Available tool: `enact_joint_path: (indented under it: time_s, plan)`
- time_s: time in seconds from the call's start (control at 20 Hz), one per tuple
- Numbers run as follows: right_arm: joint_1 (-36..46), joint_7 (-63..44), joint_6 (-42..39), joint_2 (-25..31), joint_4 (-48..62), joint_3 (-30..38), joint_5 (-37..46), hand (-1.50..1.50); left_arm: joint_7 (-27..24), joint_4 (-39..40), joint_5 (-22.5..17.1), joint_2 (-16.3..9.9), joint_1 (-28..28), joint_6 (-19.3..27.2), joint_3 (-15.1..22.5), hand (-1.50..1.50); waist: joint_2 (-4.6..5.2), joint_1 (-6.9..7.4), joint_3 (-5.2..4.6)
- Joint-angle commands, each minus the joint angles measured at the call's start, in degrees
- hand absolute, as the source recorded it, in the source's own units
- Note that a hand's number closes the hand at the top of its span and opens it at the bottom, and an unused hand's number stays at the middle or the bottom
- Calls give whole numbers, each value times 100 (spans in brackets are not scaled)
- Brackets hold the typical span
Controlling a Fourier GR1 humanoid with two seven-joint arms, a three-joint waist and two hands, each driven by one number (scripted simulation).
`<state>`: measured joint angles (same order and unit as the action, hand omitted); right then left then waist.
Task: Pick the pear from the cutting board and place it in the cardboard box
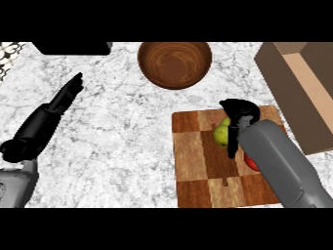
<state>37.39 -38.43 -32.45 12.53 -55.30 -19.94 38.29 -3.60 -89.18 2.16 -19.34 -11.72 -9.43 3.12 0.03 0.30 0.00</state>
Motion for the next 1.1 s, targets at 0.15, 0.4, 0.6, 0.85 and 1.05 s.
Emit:
enact_joint_path:
  time_s: [0.15, 0.4, 0.6, 0.85, 1.05]
  plan:
    - [-14, 714, -89, -88, 51, 50, 299, 150, -110, 194, 257, 259, -4, -15, -48, 0, 5, -3, 0]
    - [-33, 1429, 764, -164, 239, -201, 852, 150, 27, 219, 315, 367, -209, -24, -31, 0, 5, -6, 1]
    - [3, 1881, 1336, -177, 729, -245, 1319, 150, 34, 10, 505, 467, -39, 96, -17, 0, 6, 18, 1]
    - [429, 2082, 2092, -219, 891, 43, 1510, 150, 151, -177, 118, 131, 1, -420, -288, 0, 13, 87, 4]
    - [1445, 1833, 3083, -92, 1476, 943, 1340, 150, -56, 166, 255, 287, -301, -324, -147, 0, 140, 326, 15]
